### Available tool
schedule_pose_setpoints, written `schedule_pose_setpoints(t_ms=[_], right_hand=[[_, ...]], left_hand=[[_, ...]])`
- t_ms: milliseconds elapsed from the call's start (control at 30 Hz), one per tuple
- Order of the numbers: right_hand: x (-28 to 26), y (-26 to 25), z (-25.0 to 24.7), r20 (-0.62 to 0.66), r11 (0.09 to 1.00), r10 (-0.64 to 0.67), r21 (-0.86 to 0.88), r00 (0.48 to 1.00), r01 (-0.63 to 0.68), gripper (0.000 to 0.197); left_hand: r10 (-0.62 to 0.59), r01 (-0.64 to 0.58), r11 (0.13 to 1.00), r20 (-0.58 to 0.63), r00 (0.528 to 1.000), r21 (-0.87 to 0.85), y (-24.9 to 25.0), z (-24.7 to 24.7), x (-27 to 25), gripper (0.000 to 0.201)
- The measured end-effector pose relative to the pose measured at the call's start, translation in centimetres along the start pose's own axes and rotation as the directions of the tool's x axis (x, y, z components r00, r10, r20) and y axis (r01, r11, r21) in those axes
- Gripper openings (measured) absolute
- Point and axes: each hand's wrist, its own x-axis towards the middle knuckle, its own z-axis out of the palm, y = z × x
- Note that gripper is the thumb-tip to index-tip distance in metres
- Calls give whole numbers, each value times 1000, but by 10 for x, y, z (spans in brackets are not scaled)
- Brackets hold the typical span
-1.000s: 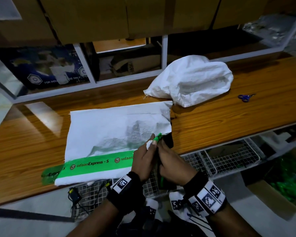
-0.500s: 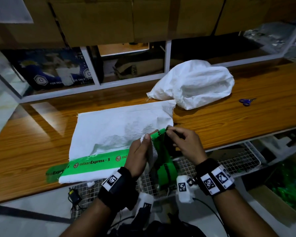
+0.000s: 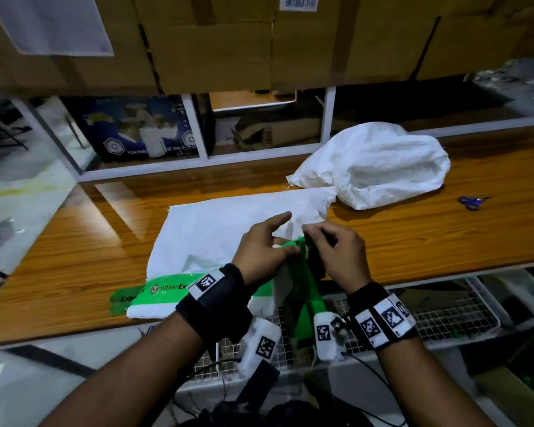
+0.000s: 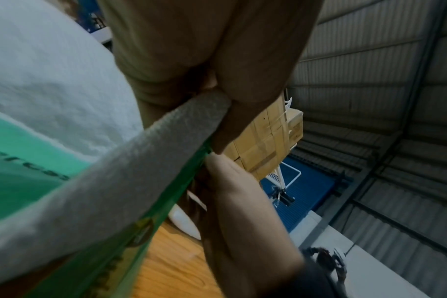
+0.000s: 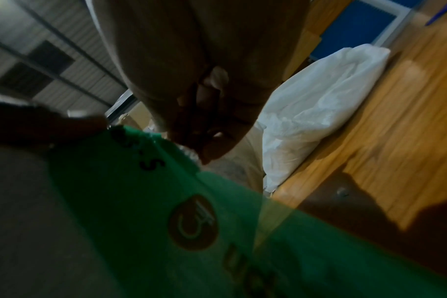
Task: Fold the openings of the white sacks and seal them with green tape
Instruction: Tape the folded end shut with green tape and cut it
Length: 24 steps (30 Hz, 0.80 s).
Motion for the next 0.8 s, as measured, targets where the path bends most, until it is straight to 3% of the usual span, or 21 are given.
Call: schedule_pose_setpoints(t_ms=[67, 100, 200, 267, 300, 467, 600, 700, 733, 800], right_hand=[[-19, 4, -17, 4, 997, 62, 41, 998, -62, 12], [-32, 5, -24, 34, 992, 106, 62, 994, -108, 20], [-79, 7, -27, 160, 981, 185, 19, 969, -191, 81], [-100, 5, -14, 169, 982, 188, -30, 967, -186, 122], [-105, 2, -5, 143, 984, 178, -15, 974, -178, 131], [-78, -24, 31, -61, 995, 81, 70, 995, -77, 120], [-55, -46, 41, -77, 999, 33, 46, 996, -30, 108], [-47, -68, 32, -210, 989, -127, 45, 969, 140, 79], [-42, -79, 25, -194, 978, -161, 97, 968, 182, 71], [-31, -93, 14, 28, 971, -166, 181, 986, 158, 66]], left_hand=[[28, -28, 999, -5, 1000, -44, 5, -3, 0, 66], [51, -52, 997, -12, 999, -51, 8, -5, 0, 63], [102, -108, 988, -54, 993, -113, 29, -12, 5, 57], [117, -131, 981, -101, 988, -143, 47, -20, 14, 54], [131, -146, 981, -125, 984, -129, 55, -25, 19, 54], [180, -177, 984, -180, 967, 32, 91, -55, 29, 59], [199, -180, 978, -228, 953, 102, 102, -68, 25, 58], [242, -193, 961, -268, 932, 198, 100, -56, 14, 61], [253, -190, 953, -279, 926, 235, 98, -49, 12, 60], [293, -189, 929, -322, 901, 317, 93, -32, 8, 55]])
